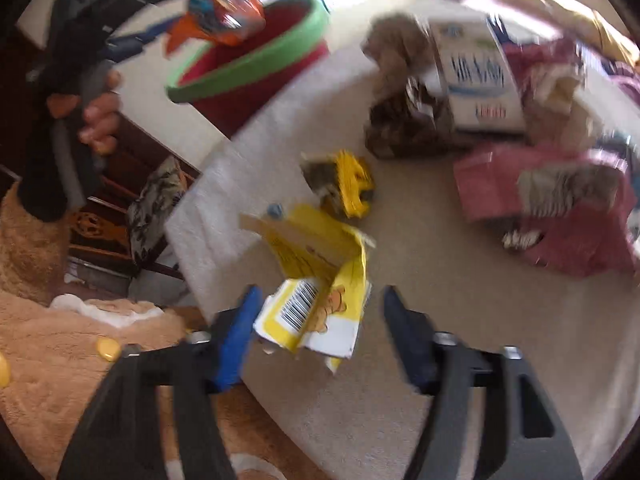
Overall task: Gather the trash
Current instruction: 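Carry both wrappers over the red bin and open both grippers to drop them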
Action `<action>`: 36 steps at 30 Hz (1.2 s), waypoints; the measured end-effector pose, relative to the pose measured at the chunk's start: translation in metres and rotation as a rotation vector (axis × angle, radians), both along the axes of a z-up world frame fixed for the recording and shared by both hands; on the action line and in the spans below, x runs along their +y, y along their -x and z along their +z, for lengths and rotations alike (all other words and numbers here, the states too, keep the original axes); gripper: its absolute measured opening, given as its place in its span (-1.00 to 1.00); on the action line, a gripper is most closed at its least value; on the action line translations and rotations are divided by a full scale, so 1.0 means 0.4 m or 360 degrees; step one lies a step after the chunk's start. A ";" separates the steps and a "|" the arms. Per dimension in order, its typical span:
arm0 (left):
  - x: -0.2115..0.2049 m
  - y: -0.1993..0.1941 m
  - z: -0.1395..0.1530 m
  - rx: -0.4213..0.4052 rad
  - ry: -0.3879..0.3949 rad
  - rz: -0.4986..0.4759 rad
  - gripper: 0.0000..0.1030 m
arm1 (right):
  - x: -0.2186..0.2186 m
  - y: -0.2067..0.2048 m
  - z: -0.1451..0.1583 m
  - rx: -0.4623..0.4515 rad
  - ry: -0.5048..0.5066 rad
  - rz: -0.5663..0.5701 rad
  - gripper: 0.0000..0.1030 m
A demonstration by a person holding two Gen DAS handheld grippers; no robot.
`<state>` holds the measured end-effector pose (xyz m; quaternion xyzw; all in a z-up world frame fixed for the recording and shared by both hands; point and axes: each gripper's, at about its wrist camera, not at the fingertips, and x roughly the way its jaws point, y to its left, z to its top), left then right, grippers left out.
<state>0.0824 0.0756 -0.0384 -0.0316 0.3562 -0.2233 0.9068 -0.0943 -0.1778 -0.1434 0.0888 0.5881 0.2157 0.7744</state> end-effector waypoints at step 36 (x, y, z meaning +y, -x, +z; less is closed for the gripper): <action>0.203 -0.145 -0.116 0.0047 -0.0379 0.0202 0.74 | 0.337 -0.461 0.235 -0.0803 0.0142 -0.0246 -0.03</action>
